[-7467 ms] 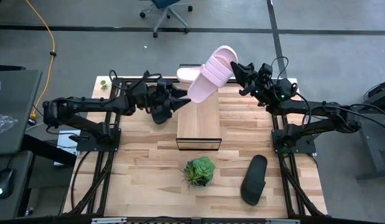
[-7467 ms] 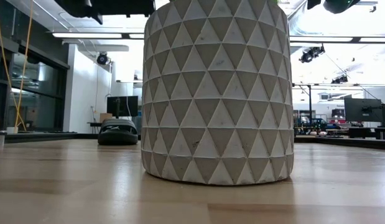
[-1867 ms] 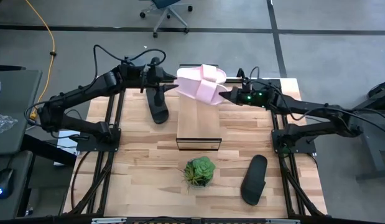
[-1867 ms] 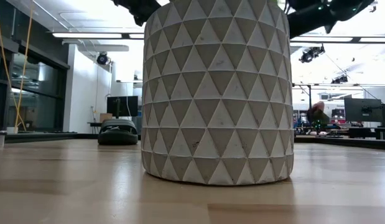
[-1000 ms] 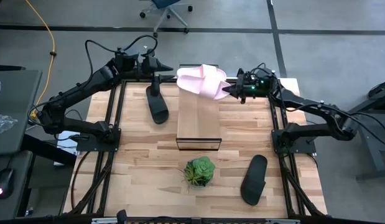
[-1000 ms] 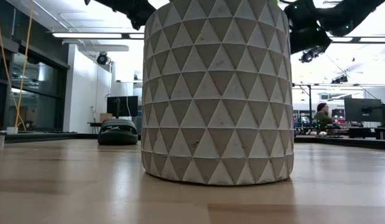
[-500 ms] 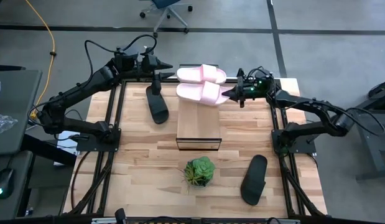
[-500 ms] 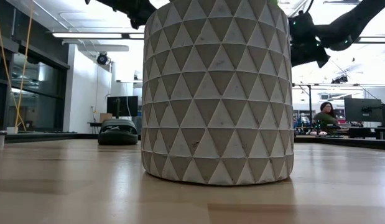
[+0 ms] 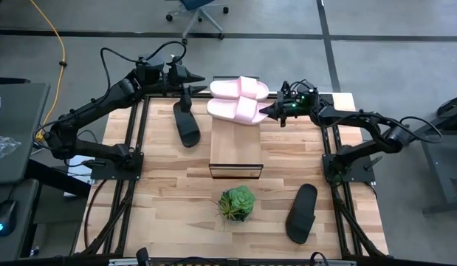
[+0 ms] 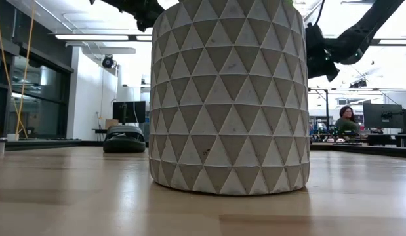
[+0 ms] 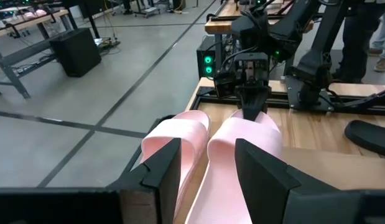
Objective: Pick and place slides into the shelf
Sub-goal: Put the pink slide on the shelf
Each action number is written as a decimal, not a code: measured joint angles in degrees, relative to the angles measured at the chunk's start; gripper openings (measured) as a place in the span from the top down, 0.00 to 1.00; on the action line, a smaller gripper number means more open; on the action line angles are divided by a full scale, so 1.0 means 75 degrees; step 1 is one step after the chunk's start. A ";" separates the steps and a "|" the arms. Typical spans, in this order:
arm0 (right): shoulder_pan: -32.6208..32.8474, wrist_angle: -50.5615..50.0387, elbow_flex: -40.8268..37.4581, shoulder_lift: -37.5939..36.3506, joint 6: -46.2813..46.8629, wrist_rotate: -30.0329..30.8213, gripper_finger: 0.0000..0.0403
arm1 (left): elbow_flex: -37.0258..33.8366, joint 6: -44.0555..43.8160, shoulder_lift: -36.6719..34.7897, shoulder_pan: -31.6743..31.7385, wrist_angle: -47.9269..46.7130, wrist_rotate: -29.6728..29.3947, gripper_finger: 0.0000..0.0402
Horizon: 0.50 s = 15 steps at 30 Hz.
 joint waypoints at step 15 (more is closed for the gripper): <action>0.0002 -0.0047 0.0000 0.0004 -0.0017 0.0410 0.99 | 0.0000 0.0002 0.0003 0.0000 -0.0009 -0.0038 0.66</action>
